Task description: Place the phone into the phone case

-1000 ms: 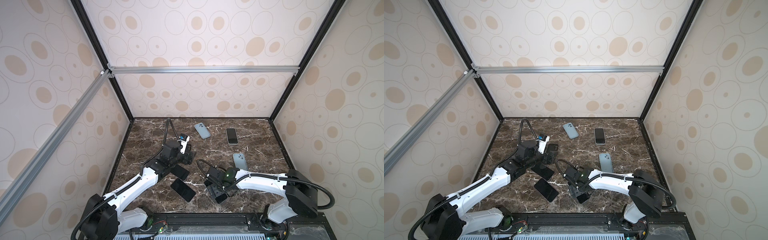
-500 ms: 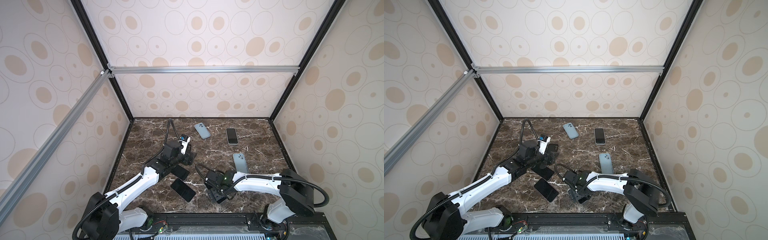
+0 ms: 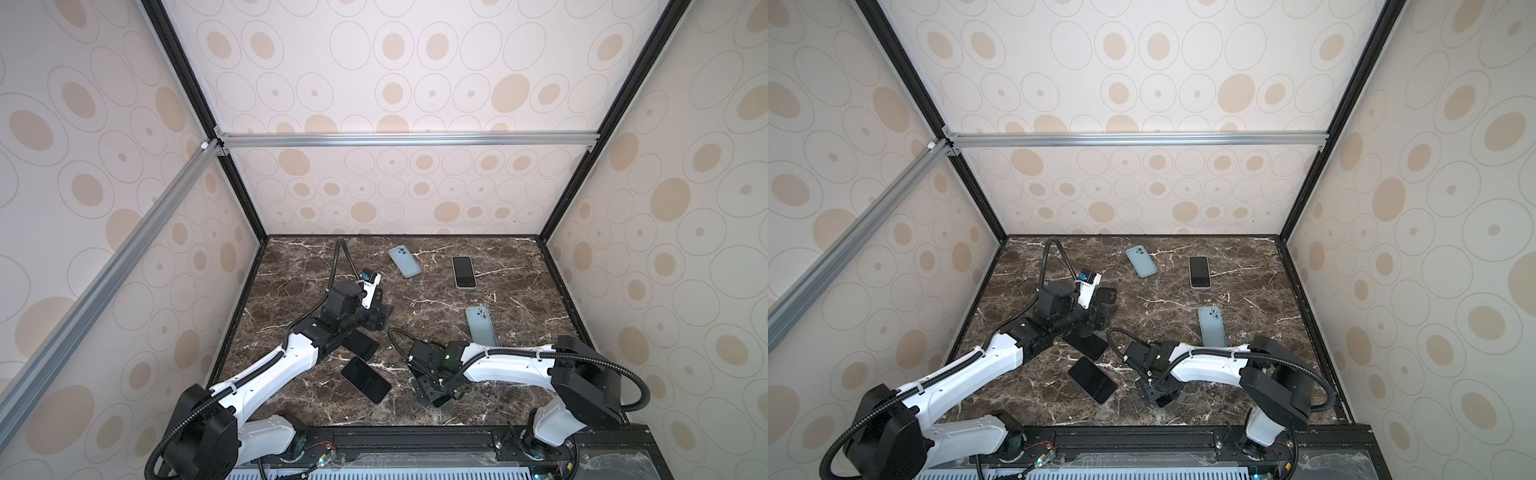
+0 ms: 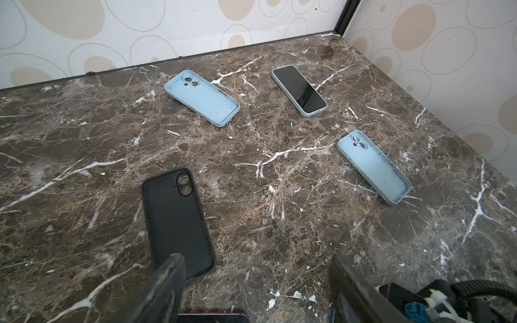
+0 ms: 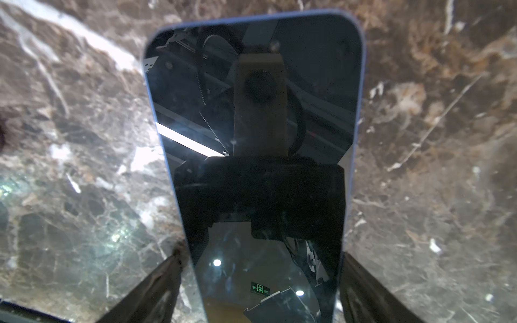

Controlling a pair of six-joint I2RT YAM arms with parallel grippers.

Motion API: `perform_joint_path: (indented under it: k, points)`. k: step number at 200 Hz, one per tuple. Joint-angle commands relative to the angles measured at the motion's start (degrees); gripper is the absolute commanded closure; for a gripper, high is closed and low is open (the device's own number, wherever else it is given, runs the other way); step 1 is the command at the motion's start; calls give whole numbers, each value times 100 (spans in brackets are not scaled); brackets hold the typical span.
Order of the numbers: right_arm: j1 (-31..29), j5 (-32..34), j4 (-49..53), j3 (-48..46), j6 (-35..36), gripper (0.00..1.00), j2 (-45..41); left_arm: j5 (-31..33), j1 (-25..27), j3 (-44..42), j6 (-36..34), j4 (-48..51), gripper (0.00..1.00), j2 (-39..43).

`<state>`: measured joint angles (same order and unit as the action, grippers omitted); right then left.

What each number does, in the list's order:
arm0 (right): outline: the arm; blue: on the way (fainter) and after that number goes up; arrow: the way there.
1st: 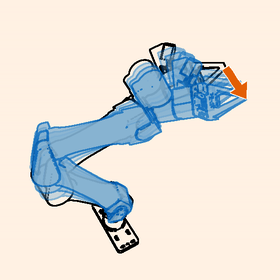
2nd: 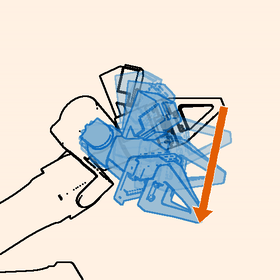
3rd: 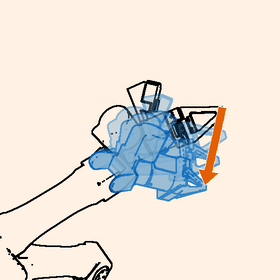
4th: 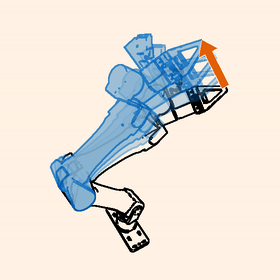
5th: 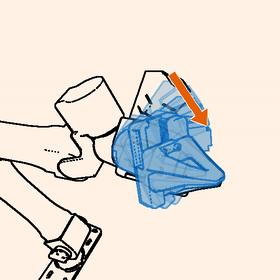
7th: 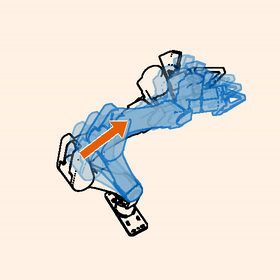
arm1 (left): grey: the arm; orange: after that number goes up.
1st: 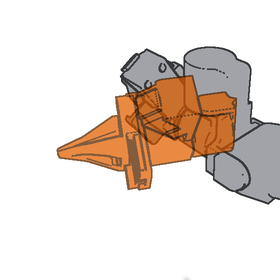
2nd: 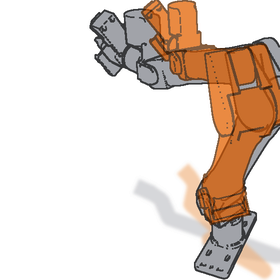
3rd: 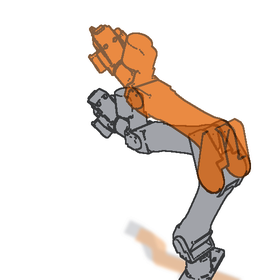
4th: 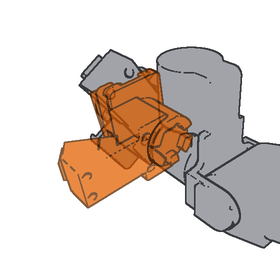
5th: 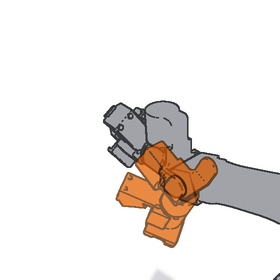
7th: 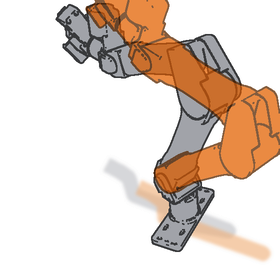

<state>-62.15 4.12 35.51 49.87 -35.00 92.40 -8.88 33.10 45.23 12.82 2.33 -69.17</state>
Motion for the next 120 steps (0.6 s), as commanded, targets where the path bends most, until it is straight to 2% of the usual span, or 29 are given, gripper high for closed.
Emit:
perform_joint_path:
  k: [1,74,120]
  points:
    - [-47,-4,-63,-321,-175,15,499,-6,-14,54,-47,13,20,-26]
    - [-49,133,-27,-287,-181,37,481,-13,-17,47,-43,-4,20,-53]
    - [-46,628,-248,-385,-29,42,-226,-272,-28,100,8,40,20,-183]
